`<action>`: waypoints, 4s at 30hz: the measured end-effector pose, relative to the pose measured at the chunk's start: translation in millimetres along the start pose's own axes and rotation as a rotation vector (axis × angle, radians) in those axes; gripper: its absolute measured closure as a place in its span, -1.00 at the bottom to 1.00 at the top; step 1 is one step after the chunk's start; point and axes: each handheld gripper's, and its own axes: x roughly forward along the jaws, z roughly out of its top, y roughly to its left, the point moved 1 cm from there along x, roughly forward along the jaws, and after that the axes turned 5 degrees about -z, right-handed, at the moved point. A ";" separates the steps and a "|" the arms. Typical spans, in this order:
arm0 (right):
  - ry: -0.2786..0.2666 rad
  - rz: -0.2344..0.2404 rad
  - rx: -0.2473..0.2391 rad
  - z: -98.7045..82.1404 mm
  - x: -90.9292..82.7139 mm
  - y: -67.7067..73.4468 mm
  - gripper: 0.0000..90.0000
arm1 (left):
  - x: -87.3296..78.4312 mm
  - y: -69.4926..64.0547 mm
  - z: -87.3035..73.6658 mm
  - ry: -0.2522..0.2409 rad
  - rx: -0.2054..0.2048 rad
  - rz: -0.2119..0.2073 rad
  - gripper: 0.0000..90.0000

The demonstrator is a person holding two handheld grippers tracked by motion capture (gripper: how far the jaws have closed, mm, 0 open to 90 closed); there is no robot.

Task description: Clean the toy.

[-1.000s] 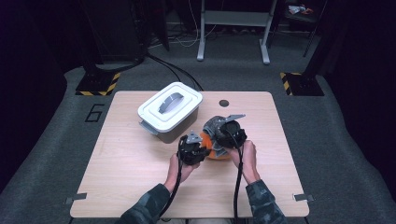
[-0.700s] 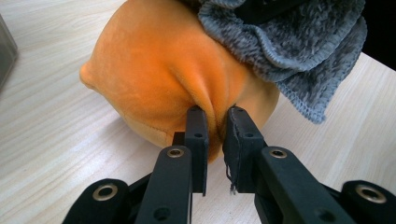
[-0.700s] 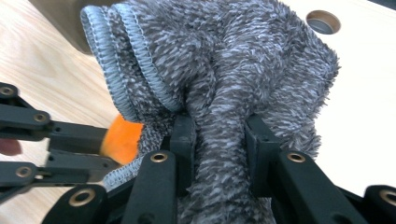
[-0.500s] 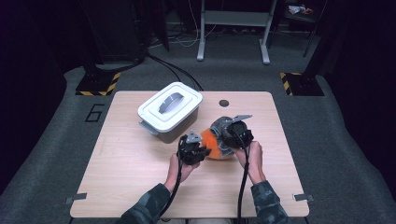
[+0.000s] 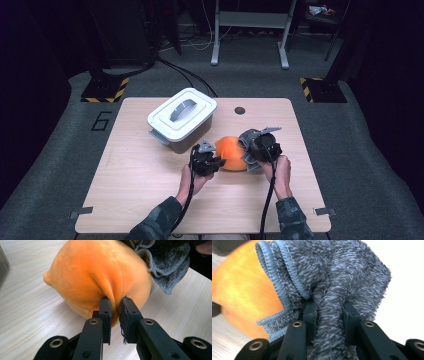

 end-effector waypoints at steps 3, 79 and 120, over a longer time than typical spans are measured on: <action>0.008 -0.008 0.016 -5.5 4.6 -6.4 0.56 | 0.8 -0.6 0.7 -0.004 -0.009 -0.003 0.77; 0.019 0.013 0.021 -2.4 -0.9 -4.2 0.56 | 1.0 3.2 0.6 -0.009 -0.013 -0.007 0.77; 0.027 0.030 -0.006 17.5 4.7 10.5 0.57 | -8.0 5.5 -0.1 -0.059 0.019 0.038 0.36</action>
